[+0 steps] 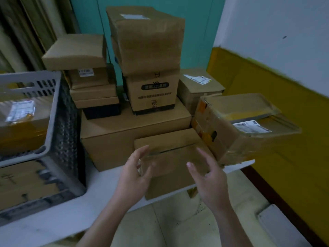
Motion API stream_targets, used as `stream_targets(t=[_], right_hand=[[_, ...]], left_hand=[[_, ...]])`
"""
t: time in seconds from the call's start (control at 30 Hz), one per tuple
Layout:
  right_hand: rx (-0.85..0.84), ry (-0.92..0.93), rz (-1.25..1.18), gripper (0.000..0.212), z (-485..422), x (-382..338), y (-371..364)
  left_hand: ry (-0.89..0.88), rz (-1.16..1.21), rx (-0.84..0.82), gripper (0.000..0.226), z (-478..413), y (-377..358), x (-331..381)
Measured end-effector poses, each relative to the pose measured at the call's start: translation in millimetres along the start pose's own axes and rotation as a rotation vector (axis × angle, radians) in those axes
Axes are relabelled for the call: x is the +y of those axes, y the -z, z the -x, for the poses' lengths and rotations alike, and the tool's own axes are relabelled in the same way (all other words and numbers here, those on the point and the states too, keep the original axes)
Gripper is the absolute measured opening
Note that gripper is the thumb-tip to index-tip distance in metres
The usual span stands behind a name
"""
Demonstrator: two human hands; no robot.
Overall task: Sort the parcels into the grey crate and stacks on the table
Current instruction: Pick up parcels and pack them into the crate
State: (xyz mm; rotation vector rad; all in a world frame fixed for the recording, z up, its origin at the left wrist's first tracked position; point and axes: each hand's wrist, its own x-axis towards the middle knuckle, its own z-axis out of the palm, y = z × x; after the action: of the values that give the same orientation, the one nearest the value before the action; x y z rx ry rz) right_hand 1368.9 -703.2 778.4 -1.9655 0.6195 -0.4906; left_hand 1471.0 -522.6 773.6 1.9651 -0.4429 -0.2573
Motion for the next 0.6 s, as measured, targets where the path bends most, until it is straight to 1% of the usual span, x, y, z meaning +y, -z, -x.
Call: stream_targets(t=[0.1,0.33,0.47,0.6], right_hand=[[-0.051,0.029,0.020,0.055,-21.5,16.0,8.0],[-0.136,0.097,0.167,0.060,-54.6,37.2,7.0],[-0.187,0.092,0.219,0.060,-62.1,43.7,2.4],[-0.240,0.119,0.371,0.060,-68.9,49.1,-3.0]], left_hand=[[0.032,-0.022,0.056,0.049,-6.5,-15.6,0.1],[0.092,-0.072,0.132,0.055,-15.7,-40.5,3.6],[0.120,-0.110,0.157,0.053,-16.4,-46.5,4.3],[0.160,-0.146,0.176,0.056,-20.3,-48.7,-4.9]])
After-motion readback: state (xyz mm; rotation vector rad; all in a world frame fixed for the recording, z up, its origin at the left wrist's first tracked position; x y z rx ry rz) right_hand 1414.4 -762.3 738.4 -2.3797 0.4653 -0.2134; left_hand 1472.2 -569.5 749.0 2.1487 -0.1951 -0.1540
